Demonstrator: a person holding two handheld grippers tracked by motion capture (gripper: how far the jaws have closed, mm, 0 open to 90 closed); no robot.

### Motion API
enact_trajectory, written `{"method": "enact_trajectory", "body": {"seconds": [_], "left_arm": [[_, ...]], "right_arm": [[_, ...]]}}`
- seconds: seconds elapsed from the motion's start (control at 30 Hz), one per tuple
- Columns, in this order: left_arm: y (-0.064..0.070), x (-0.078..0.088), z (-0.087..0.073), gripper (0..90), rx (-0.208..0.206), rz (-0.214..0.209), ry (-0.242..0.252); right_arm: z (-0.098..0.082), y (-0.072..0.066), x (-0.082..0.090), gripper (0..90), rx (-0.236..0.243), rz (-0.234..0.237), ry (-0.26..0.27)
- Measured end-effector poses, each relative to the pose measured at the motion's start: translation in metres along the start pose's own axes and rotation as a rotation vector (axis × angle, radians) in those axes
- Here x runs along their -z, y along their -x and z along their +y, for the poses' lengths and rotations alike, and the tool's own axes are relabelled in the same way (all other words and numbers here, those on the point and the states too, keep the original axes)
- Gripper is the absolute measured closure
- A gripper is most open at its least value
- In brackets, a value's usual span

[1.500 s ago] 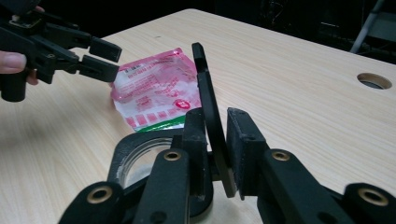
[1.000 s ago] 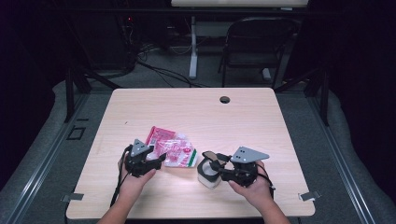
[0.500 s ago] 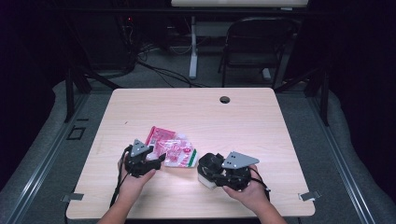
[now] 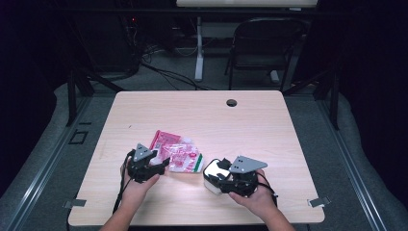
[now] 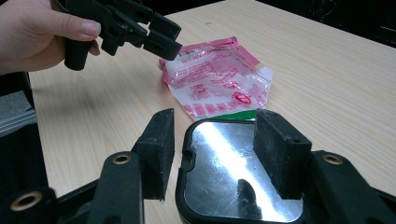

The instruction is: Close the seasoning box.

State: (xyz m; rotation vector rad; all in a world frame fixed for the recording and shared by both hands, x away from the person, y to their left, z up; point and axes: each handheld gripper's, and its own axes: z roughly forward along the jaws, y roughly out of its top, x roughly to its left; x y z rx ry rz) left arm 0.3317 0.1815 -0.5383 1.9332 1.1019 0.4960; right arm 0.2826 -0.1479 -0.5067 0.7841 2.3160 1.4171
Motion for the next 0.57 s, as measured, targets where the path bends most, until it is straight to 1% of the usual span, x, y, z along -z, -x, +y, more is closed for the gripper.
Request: {"method": "enact_trajectory", "body": {"seconds": [0.07,0.2,0.3,0.4,0.43,0.5,0.53,0.57], "left_arm": [[0.000,0.000,0.000,38.8,0.010,-0.004,0.003],[-0.002,0.000,0.000,38.8,0.007,0.001,0.009],[-0.003,0.001,0.000,38.8,0.013,0.005,0.009],[-0.007,0.002,0.000,38.8,0.018,0.015,0.004],[-0.008,0.002,0.000,38.8,0.025,0.017,0.016],[-0.011,0.004,0.000,38.8,0.035,0.023,0.017],[-0.012,0.004,0.000,38.8,0.036,0.026,0.015],[-0.014,0.005,0.000,38.8,0.038,0.031,0.024]], "right_arm": [[0.000,0.001,0.001,48.3,-0.009,0.002,0.007],[0.000,0.006,0.003,48.2,-0.033,-0.006,0.018],[0.000,0.010,0.006,48.2,-0.052,-0.015,0.028],[-0.002,0.016,0.008,47.9,-0.086,-0.024,0.043],[-0.002,0.018,0.008,47.8,-0.097,-0.029,0.047],[-0.004,0.023,0.009,47.8,-0.123,-0.050,0.054],[-0.005,0.026,0.010,47.4,-0.133,-0.053,0.062],[-0.006,0.028,0.011,47.0,-0.148,-0.057,0.067]]}}
